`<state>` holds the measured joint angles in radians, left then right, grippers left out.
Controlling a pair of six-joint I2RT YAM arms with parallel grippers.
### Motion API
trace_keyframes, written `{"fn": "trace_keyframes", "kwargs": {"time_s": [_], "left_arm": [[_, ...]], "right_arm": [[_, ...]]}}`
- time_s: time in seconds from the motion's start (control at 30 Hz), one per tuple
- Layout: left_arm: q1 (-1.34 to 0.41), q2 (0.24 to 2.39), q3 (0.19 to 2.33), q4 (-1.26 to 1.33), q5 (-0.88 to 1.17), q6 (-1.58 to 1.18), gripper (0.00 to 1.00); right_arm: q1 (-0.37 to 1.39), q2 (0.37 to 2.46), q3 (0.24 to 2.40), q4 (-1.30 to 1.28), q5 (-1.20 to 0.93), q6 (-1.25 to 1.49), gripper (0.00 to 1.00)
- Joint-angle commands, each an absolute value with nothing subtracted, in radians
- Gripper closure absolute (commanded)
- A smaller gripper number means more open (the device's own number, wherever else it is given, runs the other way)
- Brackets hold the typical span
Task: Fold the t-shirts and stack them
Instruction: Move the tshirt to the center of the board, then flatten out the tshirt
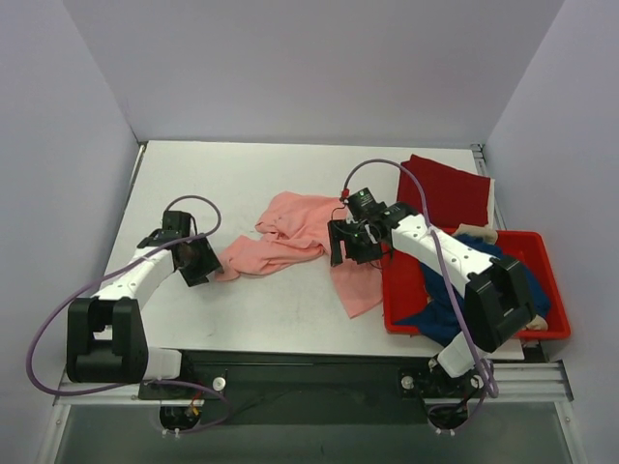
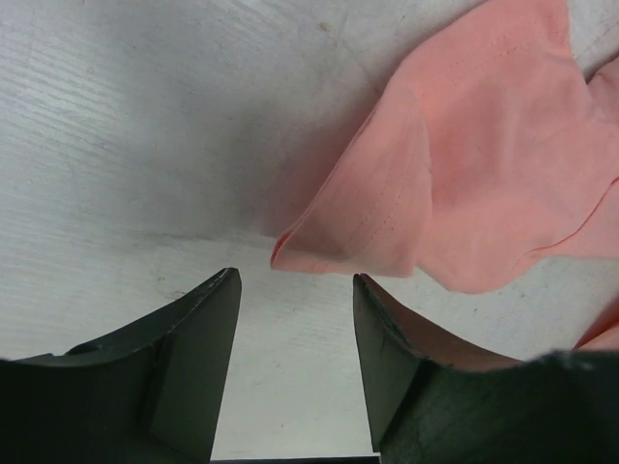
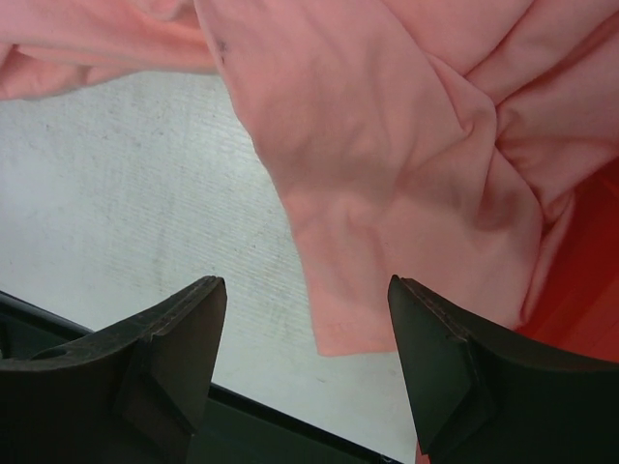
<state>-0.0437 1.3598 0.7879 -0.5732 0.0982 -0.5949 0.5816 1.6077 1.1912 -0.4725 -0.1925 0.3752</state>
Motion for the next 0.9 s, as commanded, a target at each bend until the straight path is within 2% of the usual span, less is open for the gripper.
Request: {"fn": "trace_keyframes", "kwargs": {"time_s": [0.0,0.27,0.63,0.73,0.8,0.87], "left_arm": [[-0.037,1.341,0.767,-0.483,0.086,-0.629,0.41],[-0.037,1.408,0.724,-0.388,0.121,-0.652,0.45],[-0.038,1.471,0.718,-0.348,0.130,-0.644,0.59],[-0.038,1.483,0.703,-0.341,0.150,-0.640,0.76],[-0.038,1.485,0.701,-0.339,0.156,-0.640,0.92],[-0.037,1.482,0.709,-0.347,0.161,-0.638,1.00]], "right_arm": [[0.594,1.548,1.146,-0.503,-0.198,0.383,0.31],[0.601,1.516,1.083,-0.508,-0.176,0.394,0.32],[0.611,1.525,1.037,-0.511,-0.181,0.373,0.32],[0.618,1.523,1.017,-0.512,-0.176,0.370,0.32],[0.623,1.519,0.996,-0.512,-0.179,0.364,0.32],[0.635,1.517,0.979,-0.517,-0.193,0.350,0.32]]}}
